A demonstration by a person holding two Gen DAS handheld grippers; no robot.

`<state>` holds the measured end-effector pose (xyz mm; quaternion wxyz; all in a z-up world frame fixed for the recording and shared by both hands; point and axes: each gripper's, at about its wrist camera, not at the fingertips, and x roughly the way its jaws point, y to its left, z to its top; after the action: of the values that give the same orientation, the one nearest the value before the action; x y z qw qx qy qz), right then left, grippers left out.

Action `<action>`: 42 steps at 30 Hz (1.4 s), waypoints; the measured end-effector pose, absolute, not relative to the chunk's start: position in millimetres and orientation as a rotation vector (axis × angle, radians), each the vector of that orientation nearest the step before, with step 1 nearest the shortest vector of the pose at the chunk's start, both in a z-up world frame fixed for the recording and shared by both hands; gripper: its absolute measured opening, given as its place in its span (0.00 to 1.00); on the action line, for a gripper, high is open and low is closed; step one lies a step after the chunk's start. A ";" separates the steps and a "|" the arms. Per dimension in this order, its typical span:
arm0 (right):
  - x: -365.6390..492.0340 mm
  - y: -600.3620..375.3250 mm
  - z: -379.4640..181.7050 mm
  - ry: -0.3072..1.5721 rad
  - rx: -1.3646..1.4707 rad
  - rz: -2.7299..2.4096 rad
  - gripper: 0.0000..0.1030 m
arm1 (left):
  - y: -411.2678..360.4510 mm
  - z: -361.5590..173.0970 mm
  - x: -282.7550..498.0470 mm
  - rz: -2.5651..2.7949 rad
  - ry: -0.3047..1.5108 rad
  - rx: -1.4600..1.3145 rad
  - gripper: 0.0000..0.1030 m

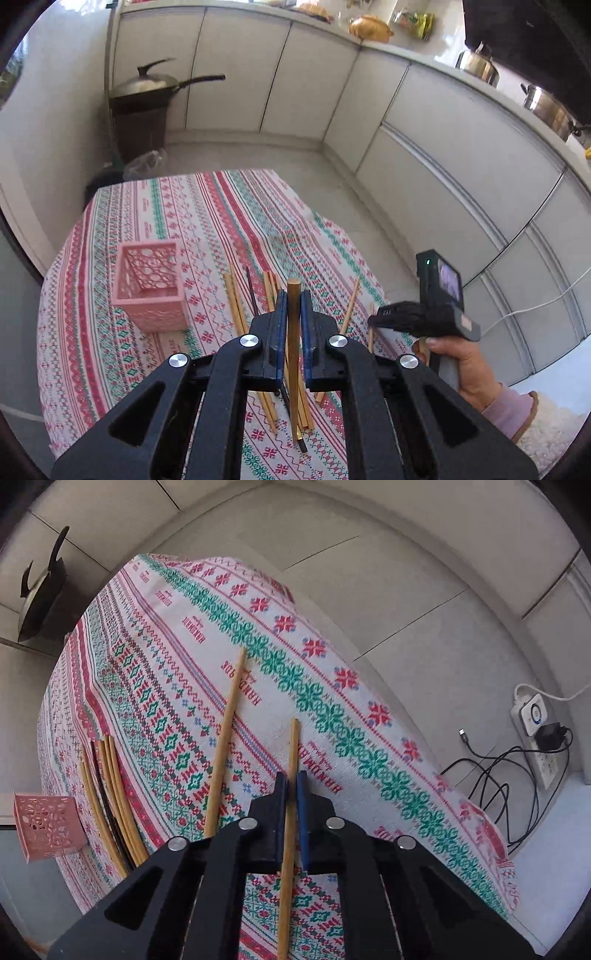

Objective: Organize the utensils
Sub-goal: 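Lift the held chopsticks and carry both tools over the pink holder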

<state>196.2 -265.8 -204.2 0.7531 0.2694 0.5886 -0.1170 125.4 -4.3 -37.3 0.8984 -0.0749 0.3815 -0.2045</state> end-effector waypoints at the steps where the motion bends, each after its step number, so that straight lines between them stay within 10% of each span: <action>1: 194.4 -265.5 -202.9 1.284 0.594 -0.251 0.06 | 1.9 -33.6 123.8 -0.422 0.779 -0.167 0.06; 21: 147.1 -229.7 68.7 0.597 0.580 0.017 0.06 | 107.2 73.7 120.1 -0.273 0.482 -0.404 0.06; 42: 172.7 -130.2 83.5 0.643 0.523 0.281 0.06 | 150.5 24.3 173.4 -0.096 0.574 -0.393 0.10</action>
<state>172.7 -130.2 83.5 0.9057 0.2532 0.3116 0.1363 173.4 150.5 24.3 0.9389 -0.1927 0.2812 -0.0470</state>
